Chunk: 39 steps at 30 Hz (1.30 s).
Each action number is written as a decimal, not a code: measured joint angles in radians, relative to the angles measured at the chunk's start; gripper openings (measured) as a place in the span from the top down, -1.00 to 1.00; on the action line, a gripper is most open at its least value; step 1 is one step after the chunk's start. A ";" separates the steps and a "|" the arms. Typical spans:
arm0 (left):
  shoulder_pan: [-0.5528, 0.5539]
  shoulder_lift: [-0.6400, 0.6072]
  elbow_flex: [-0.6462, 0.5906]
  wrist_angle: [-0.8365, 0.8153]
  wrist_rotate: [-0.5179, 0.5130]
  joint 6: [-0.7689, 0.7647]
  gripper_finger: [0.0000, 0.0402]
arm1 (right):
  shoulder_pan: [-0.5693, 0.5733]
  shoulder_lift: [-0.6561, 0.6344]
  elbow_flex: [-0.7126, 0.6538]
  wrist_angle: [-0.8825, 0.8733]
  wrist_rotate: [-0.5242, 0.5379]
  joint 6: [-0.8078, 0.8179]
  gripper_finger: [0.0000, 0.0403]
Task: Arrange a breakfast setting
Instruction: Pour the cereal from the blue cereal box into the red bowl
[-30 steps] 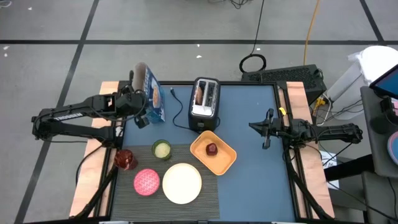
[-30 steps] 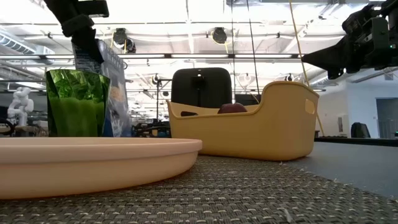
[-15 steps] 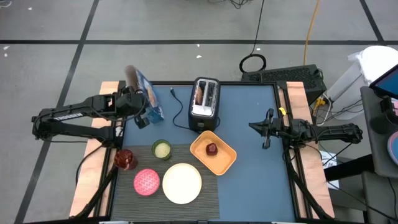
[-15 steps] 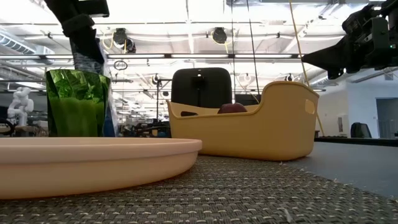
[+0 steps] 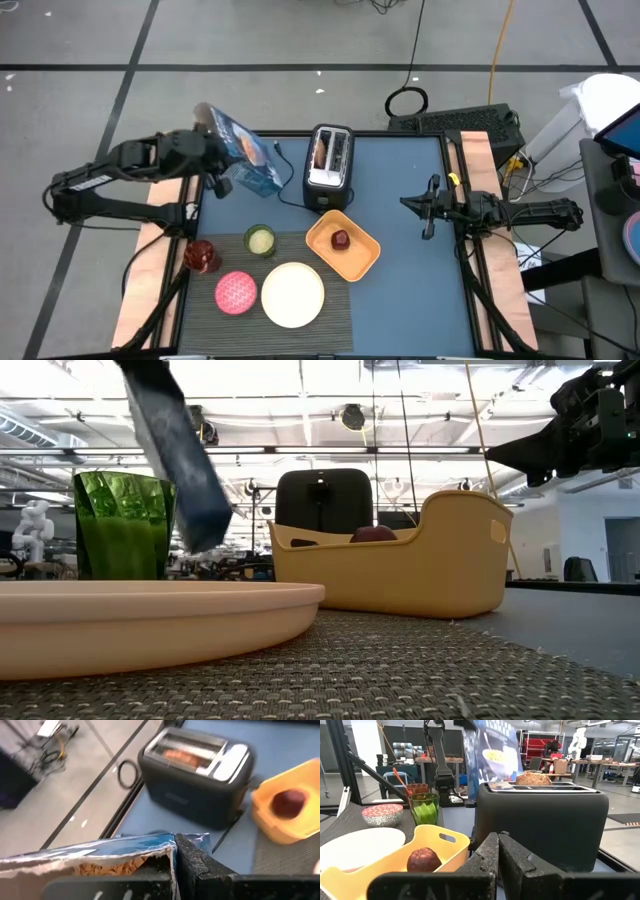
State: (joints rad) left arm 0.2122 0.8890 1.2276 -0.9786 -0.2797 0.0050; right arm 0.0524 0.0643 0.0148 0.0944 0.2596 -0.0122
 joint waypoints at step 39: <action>-0.377 0.165 0.110 0.269 0.334 -0.064 1.00 | 0.000 0.003 0.000 0.235 0.111 0.314 -0.13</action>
State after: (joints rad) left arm -0.1652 1.0542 1.3373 -0.7100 0.0538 -0.0586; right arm 0.0521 0.0669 0.0151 0.3292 0.3704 0.3022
